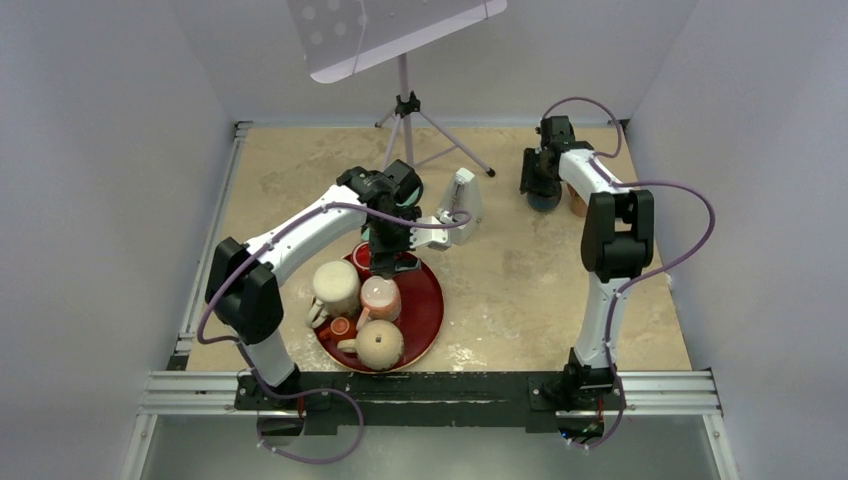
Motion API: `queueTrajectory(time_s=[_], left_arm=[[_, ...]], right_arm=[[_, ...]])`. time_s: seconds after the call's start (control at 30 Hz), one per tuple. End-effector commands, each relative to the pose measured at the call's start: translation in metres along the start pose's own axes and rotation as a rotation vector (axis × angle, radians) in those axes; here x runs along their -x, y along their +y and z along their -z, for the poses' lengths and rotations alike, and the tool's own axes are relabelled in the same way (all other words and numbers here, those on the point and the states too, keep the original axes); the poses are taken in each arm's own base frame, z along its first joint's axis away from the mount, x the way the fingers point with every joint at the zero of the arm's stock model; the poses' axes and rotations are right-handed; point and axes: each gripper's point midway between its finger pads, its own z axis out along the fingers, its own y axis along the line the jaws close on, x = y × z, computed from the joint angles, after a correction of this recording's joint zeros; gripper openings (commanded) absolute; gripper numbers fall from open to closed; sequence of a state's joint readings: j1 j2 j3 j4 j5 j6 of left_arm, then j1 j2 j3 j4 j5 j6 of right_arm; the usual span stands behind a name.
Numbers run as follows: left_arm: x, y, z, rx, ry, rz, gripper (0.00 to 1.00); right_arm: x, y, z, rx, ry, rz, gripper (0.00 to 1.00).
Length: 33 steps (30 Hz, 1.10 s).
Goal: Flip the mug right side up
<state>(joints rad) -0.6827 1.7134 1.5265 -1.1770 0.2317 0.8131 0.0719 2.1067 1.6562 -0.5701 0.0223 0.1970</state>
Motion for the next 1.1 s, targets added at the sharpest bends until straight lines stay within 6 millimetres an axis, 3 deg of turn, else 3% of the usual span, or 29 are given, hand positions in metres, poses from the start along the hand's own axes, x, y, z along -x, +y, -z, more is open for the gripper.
queueTrajectory(time_s=[0.0, 0.1, 0.2, 0.33, 0.47, 0.63, 0.8, 1.07], left_arm=[[-0.003, 0.025, -0.006, 0.071, 0.018, -0.027, 0.93], [-0.007, 0.038, -0.019, 0.098, 0.05, -0.016, 0.92], [-0.002, 0.057, -0.029, 0.146, 0.055, 0.026, 0.88], [0.012, 0.063, -0.041, 0.125, 0.018, 0.095, 0.79], [0.0, 0.06, -0.052, 0.088, 0.095, 0.13, 0.68], [-0.016, 0.065, -0.056, 0.116, 0.179, 0.12, 0.68], [-0.031, 0.058, -0.067, 0.058, 0.263, 0.127, 0.69], [-0.029, 0.046, -0.076, -0.014, 0.238, 0.123, 0.28]], right_arm=[[0.044, 0.01, 0.039, 0.041, -0.116, 0.033, 0.53], [0.058, 0.013, 0.065, 0.051, -0.163, 0.031, 0.65], [0.069, 0.015, 0.092, 0.061, -0.216, 0.028, 0.67], [0.068, 0.013, 0.118, 0.069, -0.263, 0.023, 0.67], [0.06, 0.011, 0.135, 0.071, -0.286, 0.016, 0.67], [0.053, 0.01, 0.151, 0.076, -0.312, 0.002, 0.66], [0.051, 0.011, 0.162, 0.086, -0.332, -0.006, 0.66], [0.05, 0.01, 0.181, 0.091, -0.367, -0.011, 0.66]])
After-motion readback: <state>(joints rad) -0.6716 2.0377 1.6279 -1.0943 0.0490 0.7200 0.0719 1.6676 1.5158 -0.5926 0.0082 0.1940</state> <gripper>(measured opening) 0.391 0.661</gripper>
